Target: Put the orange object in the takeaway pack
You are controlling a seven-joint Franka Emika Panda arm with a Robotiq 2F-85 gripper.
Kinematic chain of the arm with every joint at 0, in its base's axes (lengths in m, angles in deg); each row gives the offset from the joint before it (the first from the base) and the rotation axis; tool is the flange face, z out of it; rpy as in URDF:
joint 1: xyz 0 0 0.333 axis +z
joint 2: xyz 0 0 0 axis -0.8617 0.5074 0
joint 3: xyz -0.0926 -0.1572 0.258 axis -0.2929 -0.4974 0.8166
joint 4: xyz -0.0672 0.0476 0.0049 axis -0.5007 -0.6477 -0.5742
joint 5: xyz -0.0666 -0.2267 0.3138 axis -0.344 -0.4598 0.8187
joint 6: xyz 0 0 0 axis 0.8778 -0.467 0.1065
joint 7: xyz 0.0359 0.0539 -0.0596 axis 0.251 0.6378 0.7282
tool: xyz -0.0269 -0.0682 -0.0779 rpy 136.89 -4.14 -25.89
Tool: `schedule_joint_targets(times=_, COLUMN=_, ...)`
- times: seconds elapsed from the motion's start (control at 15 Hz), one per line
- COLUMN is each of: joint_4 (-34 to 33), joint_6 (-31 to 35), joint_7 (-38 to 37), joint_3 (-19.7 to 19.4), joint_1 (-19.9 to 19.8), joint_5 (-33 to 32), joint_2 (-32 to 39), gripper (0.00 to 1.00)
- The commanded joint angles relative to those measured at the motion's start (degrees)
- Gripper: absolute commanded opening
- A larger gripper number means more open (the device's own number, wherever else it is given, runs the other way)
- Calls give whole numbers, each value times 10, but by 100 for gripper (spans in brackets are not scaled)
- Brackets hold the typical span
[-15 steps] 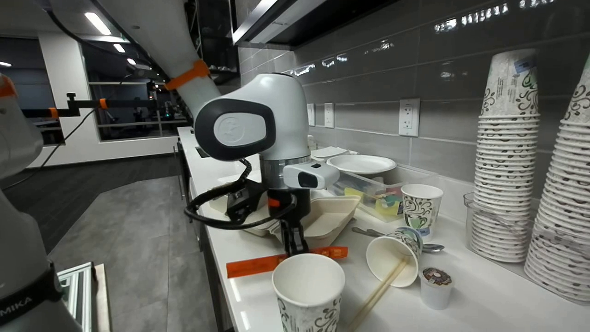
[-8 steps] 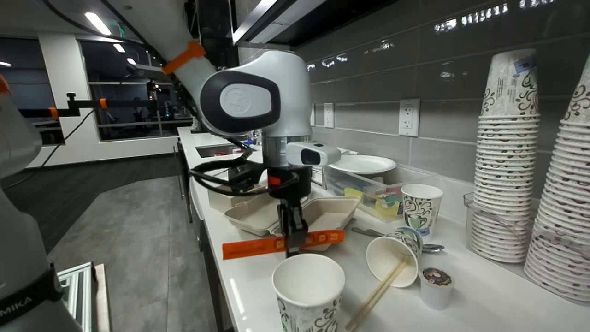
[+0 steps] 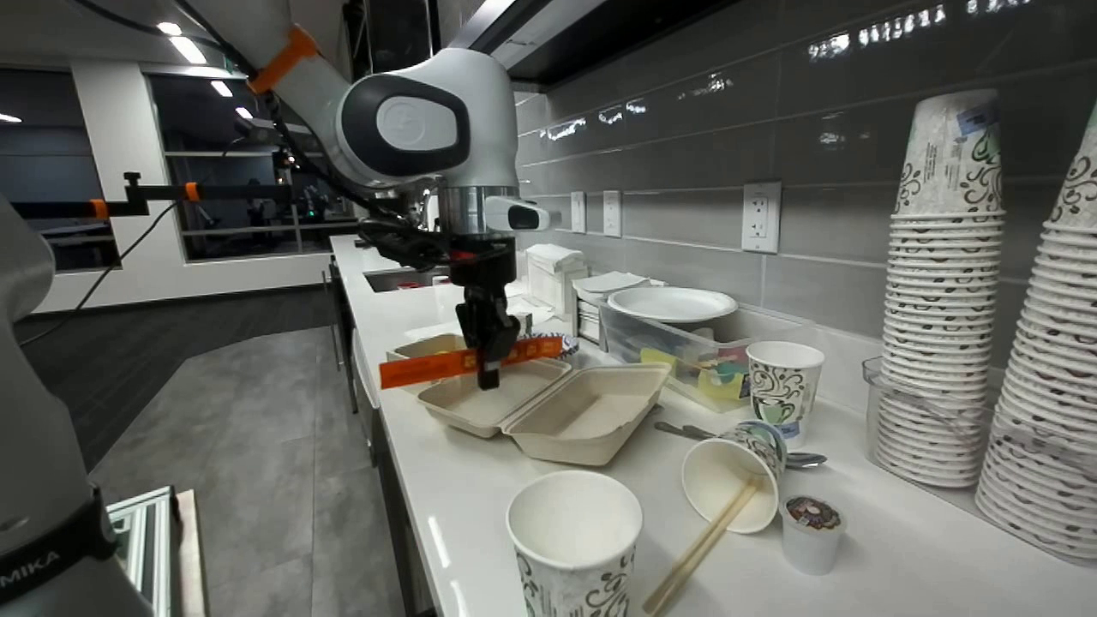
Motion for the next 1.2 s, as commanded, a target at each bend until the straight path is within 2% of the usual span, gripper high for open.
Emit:
schedule_joint_targets(times=0.0, joint_4=-32, joint_6=13, joint_7=2, joint_3=33, joint_1=49, joint_5=46, joint_2=27, gripper=0)
schedule_joint_targets(times=0.13, joint_4=-61, joint_6=21, joint_7=-3, joint_3=53, joint_1=71, joint_5=62, joint_2=52, gripper=0)
schedule_joint_targets(times=0.2, joint_4=-33, joint_6=7, joint_7=-1, joint_3=45, joint_1=55, joint_5=44, joint_2=16, gripper=0)
schedule_joint_targets(times=0.73, joint_4=-39, joint_6=8, joint_7=-4, joint_3=46, joint_1=54, joint_5=44, joint_2=21, gripper=0)
schedule_joint_targets(times=1.13, joint_4=-70, joint_6=66, joint_7=49, joint_3=58, joint_1=82, joint_5=61, joint_2=92, gripper=0)
